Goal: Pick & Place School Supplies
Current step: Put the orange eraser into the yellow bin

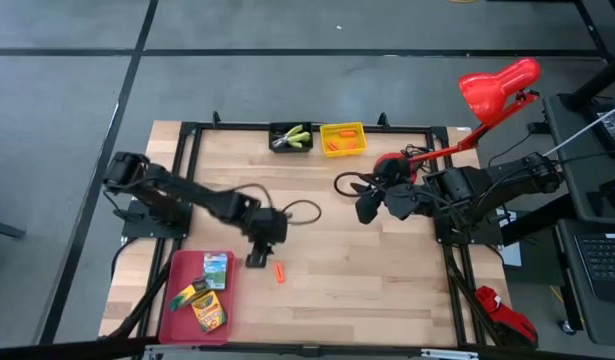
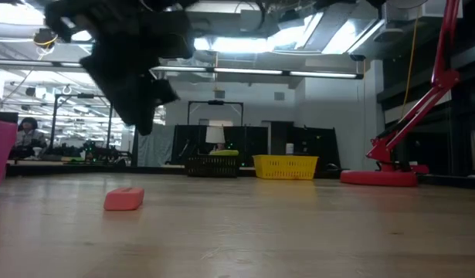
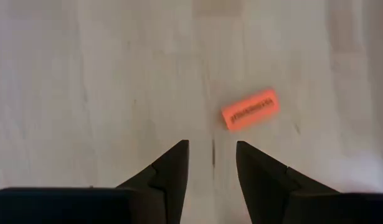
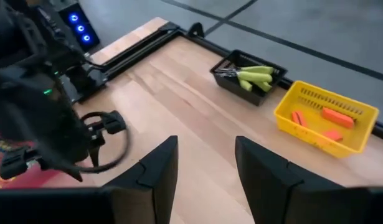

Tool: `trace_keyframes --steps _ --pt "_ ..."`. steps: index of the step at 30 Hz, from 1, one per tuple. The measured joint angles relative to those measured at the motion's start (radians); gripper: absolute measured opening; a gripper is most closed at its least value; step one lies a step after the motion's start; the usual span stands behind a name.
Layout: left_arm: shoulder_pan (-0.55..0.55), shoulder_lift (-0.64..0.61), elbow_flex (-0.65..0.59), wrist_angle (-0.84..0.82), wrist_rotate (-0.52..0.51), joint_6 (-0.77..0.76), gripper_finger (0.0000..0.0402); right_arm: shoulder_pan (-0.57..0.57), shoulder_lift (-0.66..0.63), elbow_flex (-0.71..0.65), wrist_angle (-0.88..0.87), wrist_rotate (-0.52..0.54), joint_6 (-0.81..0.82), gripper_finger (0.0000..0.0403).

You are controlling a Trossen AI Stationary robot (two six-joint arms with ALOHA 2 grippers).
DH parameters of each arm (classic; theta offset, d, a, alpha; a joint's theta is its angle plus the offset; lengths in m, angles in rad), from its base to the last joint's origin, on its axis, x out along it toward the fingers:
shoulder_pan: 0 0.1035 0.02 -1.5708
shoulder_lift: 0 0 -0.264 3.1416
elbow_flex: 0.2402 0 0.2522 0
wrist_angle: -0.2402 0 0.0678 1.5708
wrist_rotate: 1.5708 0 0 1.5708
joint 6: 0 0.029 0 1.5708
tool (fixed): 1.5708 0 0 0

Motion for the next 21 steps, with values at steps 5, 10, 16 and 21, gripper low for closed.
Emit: trace_keyframes --steps 5,10,16,21 --pt "-0.087 -0.007 -0.033 0.115 -0.074 -0.170 0.0141 0.015 0.001 0.000 0.000 -0.029 -0.008 0.0162" --pt "-0.046 0.026 -0.032 0.144 0.119 -0.244 0.0150 0.056 0.001 0.000 0.004 -0.039 -0.023 0.0162" --pt "0.032 0.120 -0.033 0.166 0.324 -0.243 0.0149 0.096 0.001 0.000 0.006 -0.033 -0.002 0.0162" --pt "0.071 0.169 -0.032 0.207 0.384 -0.195 0.0152 0.133 0.001 0.000 0.008 0.015 0.031 0.0162"
